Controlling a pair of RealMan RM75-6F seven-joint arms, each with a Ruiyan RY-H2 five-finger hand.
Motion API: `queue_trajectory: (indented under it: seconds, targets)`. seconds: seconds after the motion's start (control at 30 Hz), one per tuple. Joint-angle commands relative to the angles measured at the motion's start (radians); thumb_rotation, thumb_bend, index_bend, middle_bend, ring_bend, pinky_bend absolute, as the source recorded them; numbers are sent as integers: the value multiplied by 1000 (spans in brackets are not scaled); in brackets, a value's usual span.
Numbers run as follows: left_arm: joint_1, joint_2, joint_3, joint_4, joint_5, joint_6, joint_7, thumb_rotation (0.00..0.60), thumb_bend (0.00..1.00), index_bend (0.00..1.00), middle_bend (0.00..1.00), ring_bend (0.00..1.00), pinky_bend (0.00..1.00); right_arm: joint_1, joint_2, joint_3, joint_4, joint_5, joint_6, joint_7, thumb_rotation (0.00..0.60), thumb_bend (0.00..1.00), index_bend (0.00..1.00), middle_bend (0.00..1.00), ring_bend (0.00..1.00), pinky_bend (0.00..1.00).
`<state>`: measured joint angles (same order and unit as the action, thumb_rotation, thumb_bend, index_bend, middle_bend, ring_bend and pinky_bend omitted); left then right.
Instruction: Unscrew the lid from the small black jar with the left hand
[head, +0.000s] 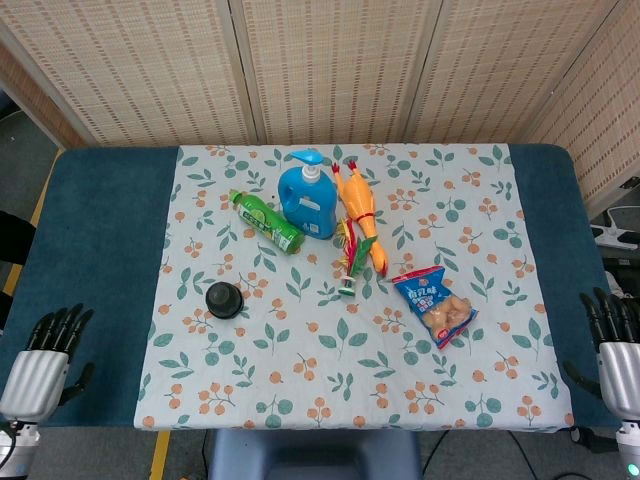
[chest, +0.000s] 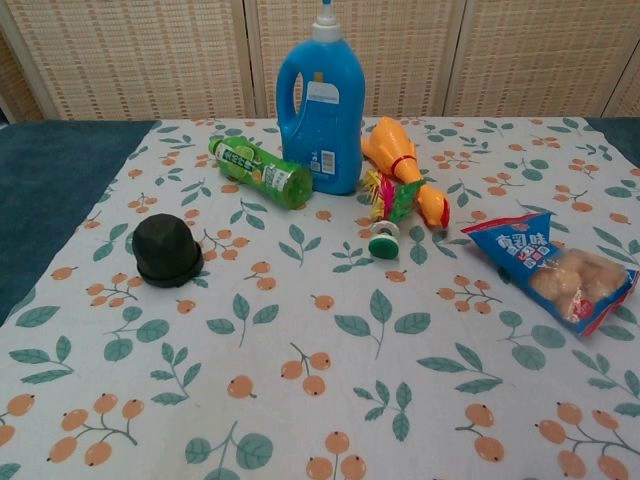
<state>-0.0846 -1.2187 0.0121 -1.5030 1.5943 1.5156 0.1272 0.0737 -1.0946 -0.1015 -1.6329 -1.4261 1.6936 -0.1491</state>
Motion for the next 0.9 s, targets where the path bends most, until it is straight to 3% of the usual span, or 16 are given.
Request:
queue_trajectory:
  seconds: [0.03,0.13,0.23,0.4,0.57,0.7,0.9]
  targets:
    - [-9,-13,7,12,23,-3,-25,600,387,0,0,0,94,-17,17,3,8,-37,-23,32,600,65,0,0,0,0]
    - [-46,-24,23,7,60,-50,-103,600,381,0,0,0,113,-26,26,1,3,-58,-26,41,600,65,0,0,0,0]
    - [-127,-20,29,-34,84,-170,-161,600,388,0,0,0,102,-32,36,-1,-3,-79,-39,56,600,64,0,0,0,0]
    - [-233,-53,-58,-80,14,-287,-74,600,384,0,0,0,116,-33,40,11,-6,-93,-60,64,600,64,0,0,0,0]
    - [-299,-115,-103,-85,-55,-366,-99,600,382,0,0,0,69,-36,42,17,-5,-105,-84,65,600,64,0,0,0,0]
    - [-345,-146,-132,-68,-126,-431,-11,600,368,0,0,0,57,-35,44,19,-11,-111,-109,63,600,64,0,0,0,0]
    - [-406,-182,-156,-85,-267,-514,232,600,354,0,0,0,52,-36,47,18,-17,-134,-131,60,600,65,0,0,0,0]
